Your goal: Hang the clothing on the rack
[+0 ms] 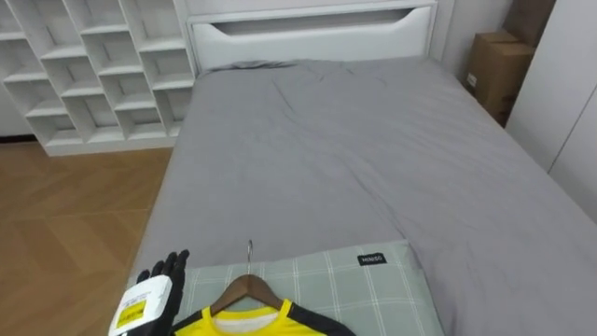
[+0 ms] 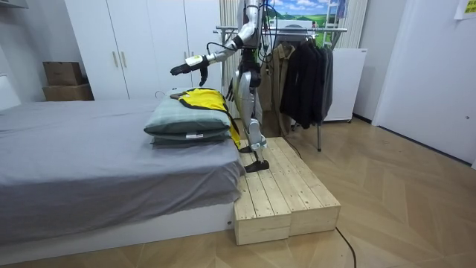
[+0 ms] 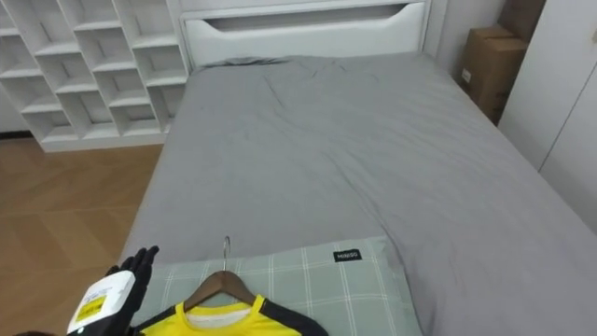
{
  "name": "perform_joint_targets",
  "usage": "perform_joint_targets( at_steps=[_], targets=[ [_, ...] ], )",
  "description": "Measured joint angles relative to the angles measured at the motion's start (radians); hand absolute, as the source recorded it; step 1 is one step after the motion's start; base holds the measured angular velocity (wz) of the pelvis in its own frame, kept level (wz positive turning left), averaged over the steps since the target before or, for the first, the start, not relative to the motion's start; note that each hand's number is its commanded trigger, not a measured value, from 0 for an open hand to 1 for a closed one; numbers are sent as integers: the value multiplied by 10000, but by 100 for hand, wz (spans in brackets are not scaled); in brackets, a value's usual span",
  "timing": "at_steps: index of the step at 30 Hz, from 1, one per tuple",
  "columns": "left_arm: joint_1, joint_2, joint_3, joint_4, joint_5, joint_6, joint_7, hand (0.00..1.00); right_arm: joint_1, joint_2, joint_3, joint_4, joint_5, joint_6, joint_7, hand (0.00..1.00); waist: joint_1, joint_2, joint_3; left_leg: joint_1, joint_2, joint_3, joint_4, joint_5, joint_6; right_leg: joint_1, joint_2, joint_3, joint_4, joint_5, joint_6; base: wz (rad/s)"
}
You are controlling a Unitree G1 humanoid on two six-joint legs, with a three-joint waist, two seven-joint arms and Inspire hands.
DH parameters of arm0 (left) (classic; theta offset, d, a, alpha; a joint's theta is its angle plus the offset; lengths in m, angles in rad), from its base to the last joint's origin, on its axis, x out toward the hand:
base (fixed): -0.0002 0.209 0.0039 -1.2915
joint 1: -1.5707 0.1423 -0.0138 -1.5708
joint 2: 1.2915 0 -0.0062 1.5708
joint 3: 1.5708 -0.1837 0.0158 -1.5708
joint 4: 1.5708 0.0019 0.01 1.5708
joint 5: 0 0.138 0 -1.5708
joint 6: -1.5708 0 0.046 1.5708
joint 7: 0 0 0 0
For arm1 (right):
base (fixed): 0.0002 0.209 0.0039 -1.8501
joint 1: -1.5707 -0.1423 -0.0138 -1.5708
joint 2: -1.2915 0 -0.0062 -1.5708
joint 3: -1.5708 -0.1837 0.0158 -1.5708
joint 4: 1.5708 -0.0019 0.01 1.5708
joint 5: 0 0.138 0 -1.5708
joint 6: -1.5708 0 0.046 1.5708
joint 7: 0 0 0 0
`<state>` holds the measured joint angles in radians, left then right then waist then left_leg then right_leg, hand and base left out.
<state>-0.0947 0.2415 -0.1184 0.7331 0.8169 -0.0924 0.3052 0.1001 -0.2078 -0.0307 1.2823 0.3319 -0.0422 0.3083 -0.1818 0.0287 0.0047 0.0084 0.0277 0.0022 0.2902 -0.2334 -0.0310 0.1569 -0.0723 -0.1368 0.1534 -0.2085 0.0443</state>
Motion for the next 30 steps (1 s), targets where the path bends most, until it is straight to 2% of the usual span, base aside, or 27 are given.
perform_joint_targets(
  at_steps=[7,11,15,20,23,30],
  targets=[
    [-9,-5,-7,341,3,0,-137,0,38,-9,-233,39,-14,10,3,0,-41,72,-44,27,0,4,-1,1,0,67,1,7,22,1,-1,0],
    [-7,-6,-9,591,2,124,-387,0,103,-23,-319,33,-9,26,3,0,-39,67,-32,23,2,11,8,1,1,55,1,13,43,0,-1,0],
    [-8,-5,-9,610,2,230,-543,0,87,-86,-329,18,-14,125,-2,0,-35,85,14,-13,18,67,-5,4,12,-9,1,73,143,0,0,-3],
    [-53,-4,-9,608,14,230,-602,0,107,-123,-312,14,199,130,-5,0,-55,144,-3,-299,30,94,38,12,25,-288,7,109,197,-1,0,-1],
    [-206,-4,-10,616,41,234,-605,0,119,-123,-305,46,231,125,-17,0,-57,173,0,-481,36,97,197,17,29,-450,7,109,239,14,0,0],
    [-1018,-17,-21,926,15,253,-631,0,-22,-205,-270,28,237,103,-79,0,-72,317,82,-840,46,158,201,45,69,-861,2,140,370,27,7,0]
  ],
)
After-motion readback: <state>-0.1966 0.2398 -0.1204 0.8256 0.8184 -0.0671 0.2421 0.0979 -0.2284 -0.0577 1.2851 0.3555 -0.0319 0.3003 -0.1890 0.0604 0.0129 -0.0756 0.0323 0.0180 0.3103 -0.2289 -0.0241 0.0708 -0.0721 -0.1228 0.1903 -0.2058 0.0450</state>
